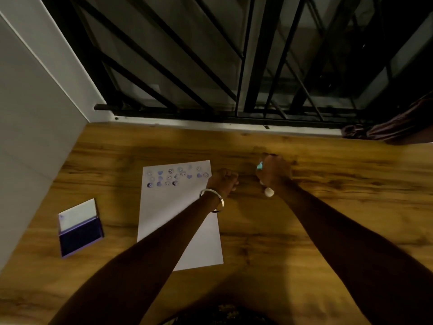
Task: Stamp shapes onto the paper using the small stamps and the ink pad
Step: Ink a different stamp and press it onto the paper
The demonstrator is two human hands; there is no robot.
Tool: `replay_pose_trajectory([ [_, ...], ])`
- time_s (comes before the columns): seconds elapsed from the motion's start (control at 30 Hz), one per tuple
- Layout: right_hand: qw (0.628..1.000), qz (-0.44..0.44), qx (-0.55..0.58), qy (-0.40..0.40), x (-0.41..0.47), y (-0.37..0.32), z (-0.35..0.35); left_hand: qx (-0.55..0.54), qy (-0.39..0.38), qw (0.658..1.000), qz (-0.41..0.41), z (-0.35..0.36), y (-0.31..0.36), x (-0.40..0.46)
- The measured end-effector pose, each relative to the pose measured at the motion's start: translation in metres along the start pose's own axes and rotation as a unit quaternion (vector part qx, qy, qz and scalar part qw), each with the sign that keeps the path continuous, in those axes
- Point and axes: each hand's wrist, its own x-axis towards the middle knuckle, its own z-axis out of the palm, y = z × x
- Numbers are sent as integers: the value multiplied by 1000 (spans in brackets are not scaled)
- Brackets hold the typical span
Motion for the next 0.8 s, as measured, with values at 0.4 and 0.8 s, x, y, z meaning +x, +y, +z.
replay_pose_trajectory([
  [0.4, 1000, -26, 15, 1, 0, 2, 9, 14, 1, 1000, 21, -11, -3, -5],
  [0.8, 982, -174, -32, 63, -35, -79, -3, -9, 101, 993, 53, -102, -21, -27],
])
